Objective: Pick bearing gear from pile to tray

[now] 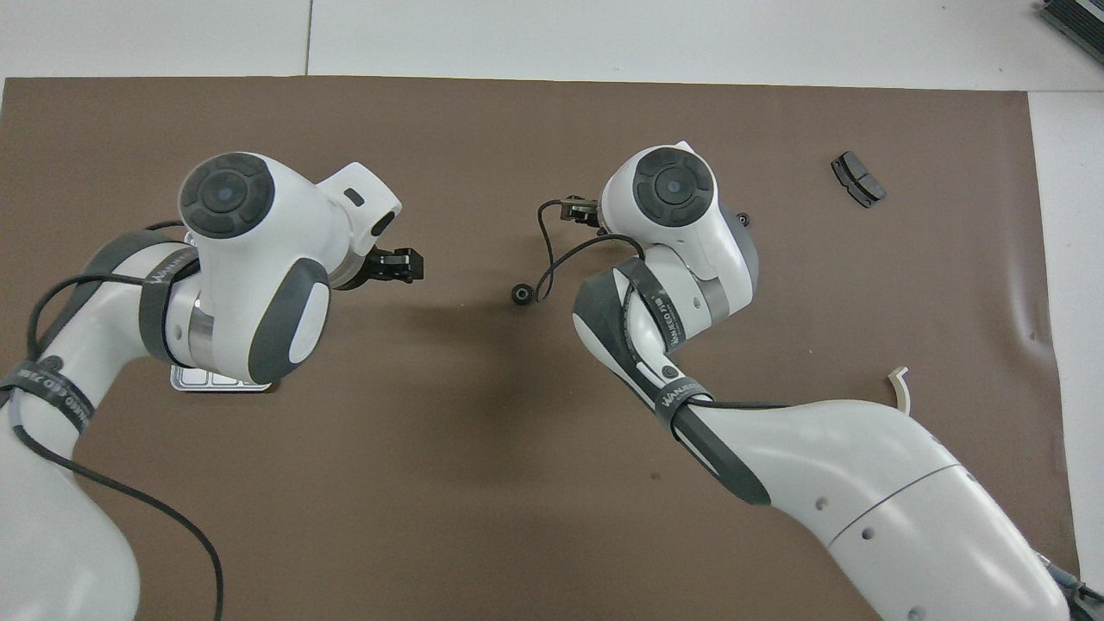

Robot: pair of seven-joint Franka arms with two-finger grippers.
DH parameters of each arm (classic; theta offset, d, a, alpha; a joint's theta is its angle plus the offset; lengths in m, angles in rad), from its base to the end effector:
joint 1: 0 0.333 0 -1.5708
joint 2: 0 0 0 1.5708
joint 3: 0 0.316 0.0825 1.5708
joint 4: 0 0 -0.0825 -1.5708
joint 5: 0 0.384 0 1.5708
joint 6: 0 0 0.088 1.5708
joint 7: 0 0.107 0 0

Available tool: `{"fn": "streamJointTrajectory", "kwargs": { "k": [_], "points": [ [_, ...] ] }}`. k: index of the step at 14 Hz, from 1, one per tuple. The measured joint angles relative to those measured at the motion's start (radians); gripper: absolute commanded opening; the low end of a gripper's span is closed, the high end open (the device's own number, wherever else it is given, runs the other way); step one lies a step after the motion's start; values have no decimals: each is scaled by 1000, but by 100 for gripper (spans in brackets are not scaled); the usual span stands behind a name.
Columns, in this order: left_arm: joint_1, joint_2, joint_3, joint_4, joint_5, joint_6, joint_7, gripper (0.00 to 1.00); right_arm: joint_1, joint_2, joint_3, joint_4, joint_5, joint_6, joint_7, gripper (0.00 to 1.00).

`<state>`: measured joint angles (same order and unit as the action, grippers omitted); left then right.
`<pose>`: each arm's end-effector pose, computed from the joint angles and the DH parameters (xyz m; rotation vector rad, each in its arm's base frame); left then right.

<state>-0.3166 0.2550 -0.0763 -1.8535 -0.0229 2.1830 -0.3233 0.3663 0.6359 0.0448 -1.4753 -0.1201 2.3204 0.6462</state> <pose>0.5802 -0.2385 0.3925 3.0770 -0.0830 0.0877 0.6763 0.2856 0.3254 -3.0669 0.2676 -0.3353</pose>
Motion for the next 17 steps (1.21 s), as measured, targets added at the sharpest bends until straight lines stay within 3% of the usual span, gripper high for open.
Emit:
{"fn": "streamJointTrajectory", "kwargs": {
  "k": [3, 6, 12, 17],
  "points": [
    [-103, 33, 1, 30, 0, 38, -127, 79, -87, 0, 2, -1, 0, -1, -105, 100],
    [-179, 117, 2, 98, 0, 70, -204, 75, -166, 0, 3, -4, 7, -3, -197, 100],
    [-213, 240, 5, 173, 12, 144, -217, 73, -229, 2, 8, -28, 59, -51, -268, 84],
    [-226, 279, 6, 174, 42, 176, -220, 68, -244, 0, 8, -39, 59, -101, -268, 75]
  ]
}}
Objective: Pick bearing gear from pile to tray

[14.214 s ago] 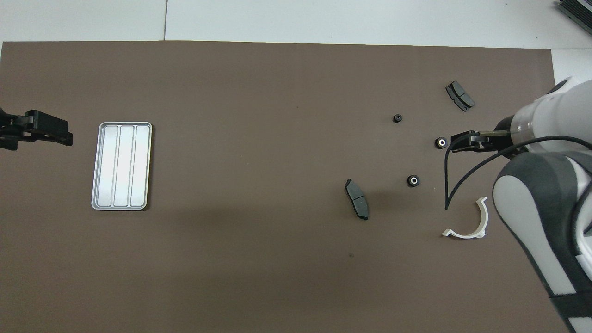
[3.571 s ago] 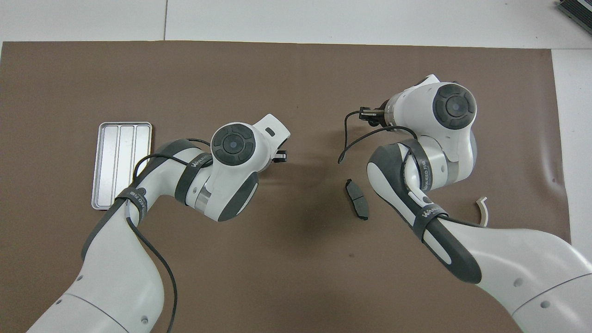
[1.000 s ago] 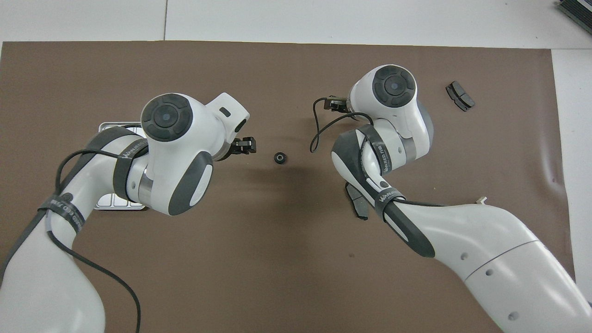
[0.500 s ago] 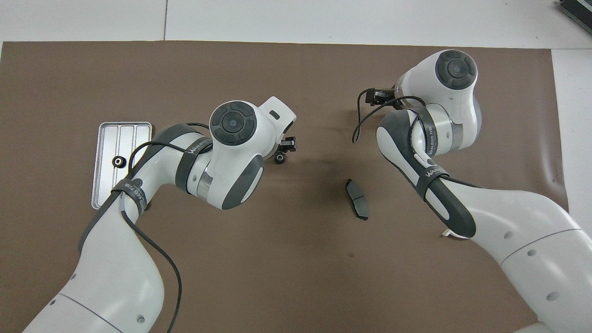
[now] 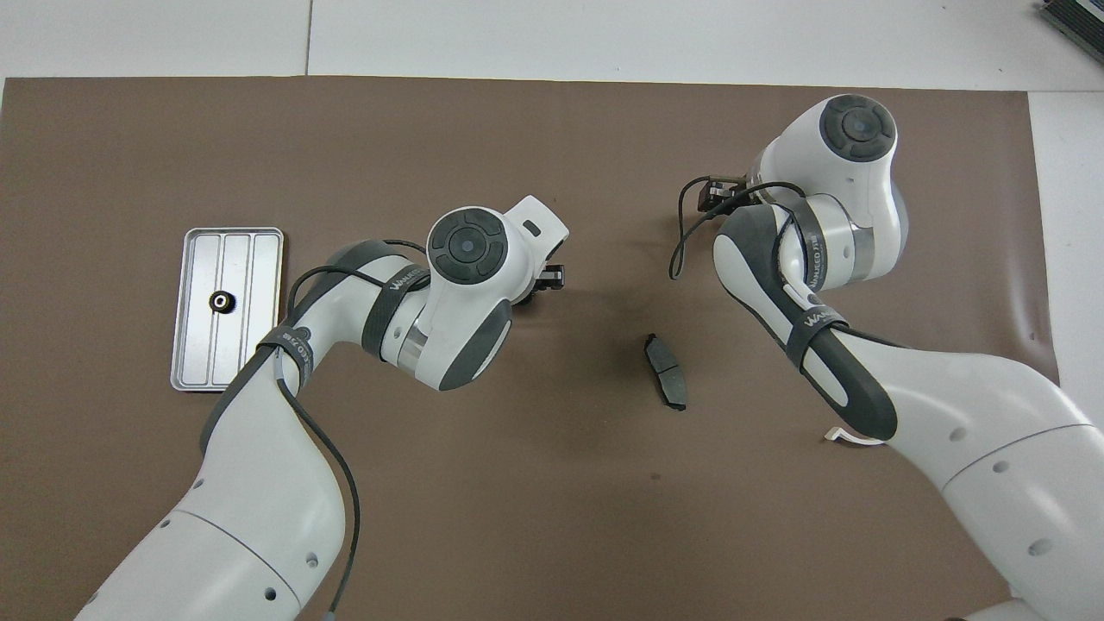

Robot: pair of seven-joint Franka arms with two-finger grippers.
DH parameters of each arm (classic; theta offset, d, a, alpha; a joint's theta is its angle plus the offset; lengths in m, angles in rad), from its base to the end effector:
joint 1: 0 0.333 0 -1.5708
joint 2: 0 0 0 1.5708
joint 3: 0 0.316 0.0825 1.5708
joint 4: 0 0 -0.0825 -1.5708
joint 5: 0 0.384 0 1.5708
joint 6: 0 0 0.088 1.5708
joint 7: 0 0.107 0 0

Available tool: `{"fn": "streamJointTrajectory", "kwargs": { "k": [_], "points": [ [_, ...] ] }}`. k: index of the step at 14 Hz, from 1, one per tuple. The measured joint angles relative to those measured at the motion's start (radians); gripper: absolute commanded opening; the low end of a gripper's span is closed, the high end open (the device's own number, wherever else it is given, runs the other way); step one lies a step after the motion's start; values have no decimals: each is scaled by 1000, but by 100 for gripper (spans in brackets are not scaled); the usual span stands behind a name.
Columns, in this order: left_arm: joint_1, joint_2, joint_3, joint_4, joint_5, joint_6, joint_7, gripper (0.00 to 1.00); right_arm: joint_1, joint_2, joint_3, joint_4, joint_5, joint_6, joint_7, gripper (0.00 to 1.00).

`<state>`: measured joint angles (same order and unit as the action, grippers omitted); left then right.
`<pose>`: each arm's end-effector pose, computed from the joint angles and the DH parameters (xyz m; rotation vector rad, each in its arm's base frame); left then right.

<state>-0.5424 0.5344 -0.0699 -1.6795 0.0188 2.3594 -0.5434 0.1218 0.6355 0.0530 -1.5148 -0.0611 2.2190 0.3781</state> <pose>0.5692 -0.3924 0.3063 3.0376 -0.1047 0.1702 0.7061 0.1164 0.2969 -3.1260 0.2814 -0.1135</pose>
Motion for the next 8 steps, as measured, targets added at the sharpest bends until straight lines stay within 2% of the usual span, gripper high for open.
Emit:
{"fn": "streamJointTrajectory", "kwargs": {
  "k": [2, 4, 8],
  "points": [
    [-1, 1, 0, 0, 3, 0, 0, 62, -6, -2, 0, -6, 0, 0, 0, 70],
    [-1, 1, 0, 0, 4, 0, 0, 57, -9, -3, 0, -8, 0, 0, 0, 59],
    [-6, 7, 0, -4, 4, 0, 0, 46, -9, -7, 1, -19, 0, 0, 0, 43]
  ]
}}
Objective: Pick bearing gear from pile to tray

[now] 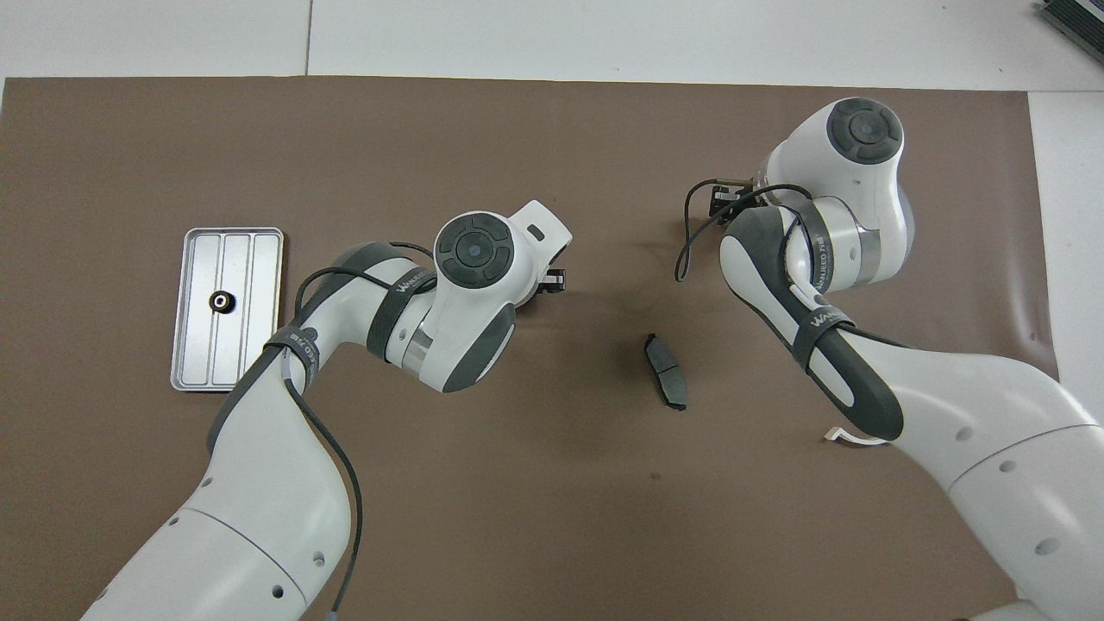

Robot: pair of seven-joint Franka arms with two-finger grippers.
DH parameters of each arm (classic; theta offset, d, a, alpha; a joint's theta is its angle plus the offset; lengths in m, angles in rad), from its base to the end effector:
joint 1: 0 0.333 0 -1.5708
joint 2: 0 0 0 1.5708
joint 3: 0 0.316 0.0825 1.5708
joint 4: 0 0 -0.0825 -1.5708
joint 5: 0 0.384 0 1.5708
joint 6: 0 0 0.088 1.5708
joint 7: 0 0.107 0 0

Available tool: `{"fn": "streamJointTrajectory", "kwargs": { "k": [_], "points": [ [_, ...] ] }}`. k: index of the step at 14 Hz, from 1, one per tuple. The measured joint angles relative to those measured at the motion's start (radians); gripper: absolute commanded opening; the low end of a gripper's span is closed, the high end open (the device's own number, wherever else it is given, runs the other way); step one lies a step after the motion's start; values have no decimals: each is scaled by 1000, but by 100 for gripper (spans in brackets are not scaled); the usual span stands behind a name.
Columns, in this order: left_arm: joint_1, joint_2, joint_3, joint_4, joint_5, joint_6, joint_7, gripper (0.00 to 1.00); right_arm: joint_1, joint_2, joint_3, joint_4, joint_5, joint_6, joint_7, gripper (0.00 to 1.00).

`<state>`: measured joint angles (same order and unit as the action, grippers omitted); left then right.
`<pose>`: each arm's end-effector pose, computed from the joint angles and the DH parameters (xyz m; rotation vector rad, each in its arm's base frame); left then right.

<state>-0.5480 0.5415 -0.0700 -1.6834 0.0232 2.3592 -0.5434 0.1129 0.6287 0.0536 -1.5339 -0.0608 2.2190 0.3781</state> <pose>0.5659 -0.3949 0.2996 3.0458 -0.1181 0.1582 0.7027 0.1100 0.2929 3.1242 -0.2936 0.0947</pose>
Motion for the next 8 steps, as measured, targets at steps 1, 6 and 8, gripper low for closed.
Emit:
{"fn": "streamJointTrajectory", "kwargs": {
  "k": [1, 6, 8],
  "points": [
    [-2, 1, 0, -3, 0, 0, 0, 40, 0, 0, 0, -4, 0, 0, 0, 39],
    [-3, -1, 3, -4, 8, -4, 0, 1, -1, -6, 0, -10, 0, 0, 0, 0],
    [-3, -1, 4, -4, 8, -4, 0, 0, -1, -6, 1, -11, 0, 0, 0, 0]
  ]
}}
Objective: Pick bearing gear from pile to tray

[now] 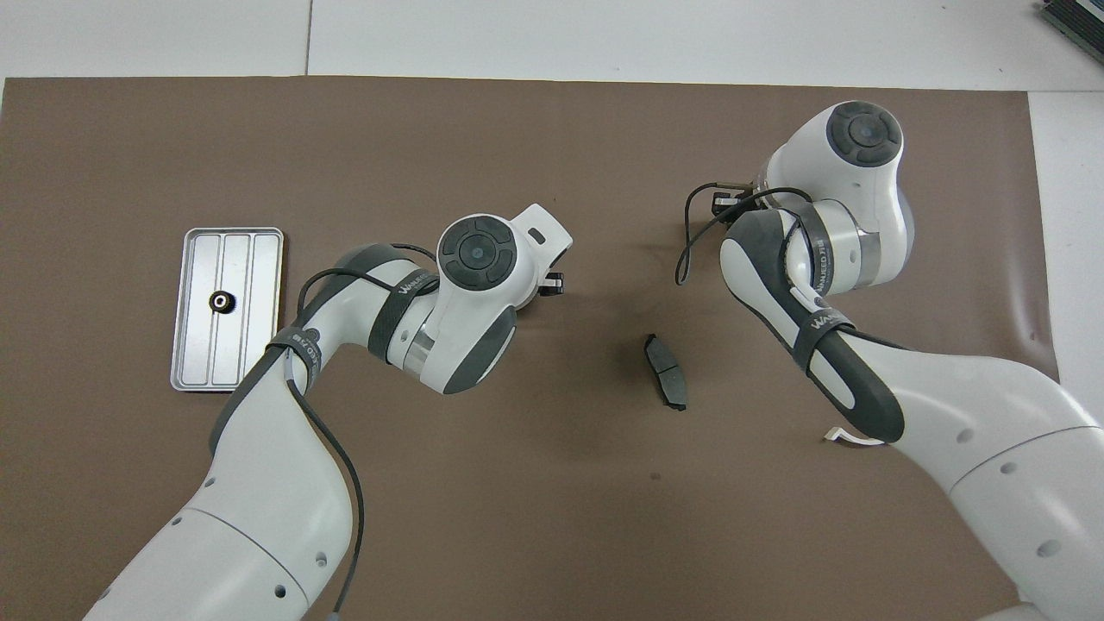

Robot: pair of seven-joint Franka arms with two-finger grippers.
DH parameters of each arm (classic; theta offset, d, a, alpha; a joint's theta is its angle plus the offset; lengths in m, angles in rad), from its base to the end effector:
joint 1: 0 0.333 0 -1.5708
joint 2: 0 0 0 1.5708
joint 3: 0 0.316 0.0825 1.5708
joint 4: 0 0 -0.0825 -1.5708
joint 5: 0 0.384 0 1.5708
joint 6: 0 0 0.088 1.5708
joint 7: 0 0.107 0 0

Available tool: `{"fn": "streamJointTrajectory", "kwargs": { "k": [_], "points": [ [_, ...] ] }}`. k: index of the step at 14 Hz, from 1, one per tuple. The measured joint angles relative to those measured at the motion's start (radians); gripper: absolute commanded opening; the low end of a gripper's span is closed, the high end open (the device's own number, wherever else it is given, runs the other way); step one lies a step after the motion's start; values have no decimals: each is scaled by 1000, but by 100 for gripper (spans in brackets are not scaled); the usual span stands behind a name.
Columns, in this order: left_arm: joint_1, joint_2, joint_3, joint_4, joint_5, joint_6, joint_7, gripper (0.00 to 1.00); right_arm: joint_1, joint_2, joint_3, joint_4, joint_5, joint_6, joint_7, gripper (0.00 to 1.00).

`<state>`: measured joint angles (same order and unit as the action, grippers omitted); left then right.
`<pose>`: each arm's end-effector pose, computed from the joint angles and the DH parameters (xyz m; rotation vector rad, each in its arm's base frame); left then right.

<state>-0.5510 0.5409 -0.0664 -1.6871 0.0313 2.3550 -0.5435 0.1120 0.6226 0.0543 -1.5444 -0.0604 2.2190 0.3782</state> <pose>0.5649 -0.3940 0.2978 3.0563 -0.1268 0.1560 0.7004 0.1096 0.2925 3.1238 -0.2941 0.0878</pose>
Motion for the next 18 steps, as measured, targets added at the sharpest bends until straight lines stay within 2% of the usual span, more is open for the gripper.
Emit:
{"fn": "streamJointTrajectory", "kwargs": {
  "k": [4, 9, 11, 13, 18],
  "points": [
    [24, -17, 14, 23, 0, -21, -1, 0, 2, -11, 5, 0, 0, 0, 6, 0],
    [199, -157, 21, 27, -14, -221, 126, 0, 58, -71, 31, 0, 1, -1, 39, 0],
    [302, -230, 23, -29, -54, -265, 290, 0, 122, -77, 41, 1, 1, -1, 98, 0],
    [417, -300, 24, -136, -70, -271, 484, 0, 205, -77, 43, 3, 1, -1, 168, 0],
    [607, -391, 27, -344, -77, -257, 832, 1, 355, -72, 41, 3, -4, -1, 296, 0]
  ]
}}
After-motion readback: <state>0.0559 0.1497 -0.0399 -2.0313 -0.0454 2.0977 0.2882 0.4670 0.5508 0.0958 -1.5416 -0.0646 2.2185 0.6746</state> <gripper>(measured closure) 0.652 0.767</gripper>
